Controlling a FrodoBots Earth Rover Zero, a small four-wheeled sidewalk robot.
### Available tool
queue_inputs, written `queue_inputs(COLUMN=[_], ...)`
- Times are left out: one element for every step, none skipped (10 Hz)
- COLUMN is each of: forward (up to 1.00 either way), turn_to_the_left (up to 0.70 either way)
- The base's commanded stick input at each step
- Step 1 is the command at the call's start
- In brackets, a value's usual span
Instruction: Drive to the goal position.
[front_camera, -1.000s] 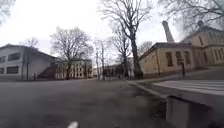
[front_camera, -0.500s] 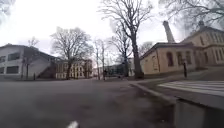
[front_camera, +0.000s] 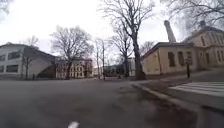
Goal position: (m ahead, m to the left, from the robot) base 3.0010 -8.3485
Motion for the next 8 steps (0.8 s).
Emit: queue_inputs(forward=[0.70,0.70,0.70,0.70,0.70,0.70,0.70,0.70], turn_to_the_left=[0.00,0.00,0.00,0.00,0.00,0.00,0.00,0.00])
